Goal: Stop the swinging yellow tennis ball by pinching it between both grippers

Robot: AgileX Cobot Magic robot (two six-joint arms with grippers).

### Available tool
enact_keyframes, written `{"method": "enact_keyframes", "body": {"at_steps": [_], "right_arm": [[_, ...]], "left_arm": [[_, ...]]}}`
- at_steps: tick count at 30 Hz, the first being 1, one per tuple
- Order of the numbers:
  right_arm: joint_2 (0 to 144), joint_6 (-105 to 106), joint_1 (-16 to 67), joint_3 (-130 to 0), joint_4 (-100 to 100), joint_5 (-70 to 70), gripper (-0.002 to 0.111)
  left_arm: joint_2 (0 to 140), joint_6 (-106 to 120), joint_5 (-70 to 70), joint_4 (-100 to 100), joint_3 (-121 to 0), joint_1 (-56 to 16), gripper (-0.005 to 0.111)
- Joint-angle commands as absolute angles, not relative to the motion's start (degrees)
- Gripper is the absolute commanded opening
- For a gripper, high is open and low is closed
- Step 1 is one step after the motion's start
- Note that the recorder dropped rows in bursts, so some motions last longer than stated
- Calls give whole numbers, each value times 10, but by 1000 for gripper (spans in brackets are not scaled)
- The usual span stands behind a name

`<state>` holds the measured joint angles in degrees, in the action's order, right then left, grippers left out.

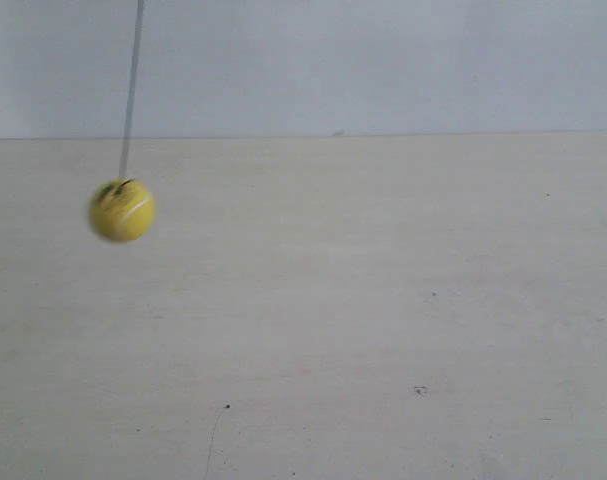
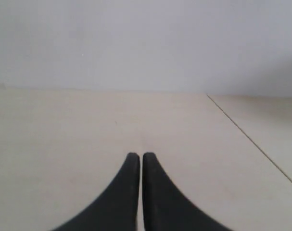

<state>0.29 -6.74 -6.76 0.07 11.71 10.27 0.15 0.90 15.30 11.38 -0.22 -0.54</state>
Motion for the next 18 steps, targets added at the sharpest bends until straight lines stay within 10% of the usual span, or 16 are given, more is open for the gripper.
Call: {"method": "enact_keyframes", "body": {"at_steps": [1, 18], "right_arm": [[0, -170, -67, 0, 50, 21, 0], [0, -266, -37, 0, 47, -234, 0]], "left_arm": [[0, 7, 89, 89, 0, -3, 5], [0, -95, -205, 47, 0, -3, 5]]}}
